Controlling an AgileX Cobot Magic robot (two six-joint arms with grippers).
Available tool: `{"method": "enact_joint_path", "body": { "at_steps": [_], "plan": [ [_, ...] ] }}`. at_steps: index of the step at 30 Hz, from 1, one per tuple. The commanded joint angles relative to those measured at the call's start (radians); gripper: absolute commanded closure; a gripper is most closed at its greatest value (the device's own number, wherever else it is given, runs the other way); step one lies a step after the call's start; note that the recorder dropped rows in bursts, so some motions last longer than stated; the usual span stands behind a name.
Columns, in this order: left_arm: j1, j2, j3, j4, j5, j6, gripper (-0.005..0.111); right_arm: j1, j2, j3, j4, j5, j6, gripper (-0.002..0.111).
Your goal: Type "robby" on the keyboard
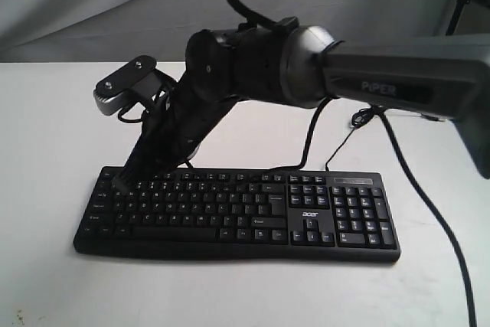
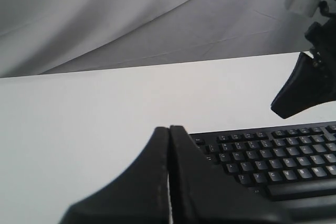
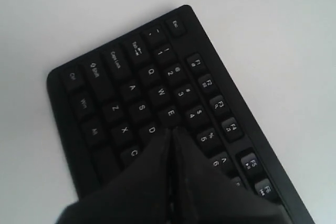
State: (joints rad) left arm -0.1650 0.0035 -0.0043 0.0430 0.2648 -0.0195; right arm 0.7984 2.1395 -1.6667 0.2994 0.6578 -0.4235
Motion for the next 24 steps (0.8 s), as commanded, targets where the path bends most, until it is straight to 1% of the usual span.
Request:
{"method": "enact_joint_path", "body": {
  "at_steps": [1, 4, 12, 17, 24],
  "plan": [
    [-0.006, -0.003, 0.004, 0.005, -0.007, -0.003, 0.107, 0.003, 0.026, -0.006, 0.014, -0.093, 0.006, 0.108],
    [-0.006, -0.003, 0.004, 0.005, -0.007, -0.003, 0.107, 0.013, 0.031, -0.004, 0.032, -0.106, 0.006, 0.108],
    [-0.006, -0.003, 0.004, 0.005, -0.007, -0.003, 0.107, 0.018, 0.033, 0.102, 0.055, -0.225, 0.004, 0.108],
    [-0.006, -0.003, 0.004, 0.005, -0.007, -0.003, 0.107, 0.018, 0.033, 0.122, 0.055, -0.284, 0.002, 0.108],
    [-0.006, -0.003, 0.004, 0.005, -0.007, -0.003, 0.107, 0.018, 0.073, 0.117, 0.060, -0.275, 0.002, 0.108]
  ]
}}
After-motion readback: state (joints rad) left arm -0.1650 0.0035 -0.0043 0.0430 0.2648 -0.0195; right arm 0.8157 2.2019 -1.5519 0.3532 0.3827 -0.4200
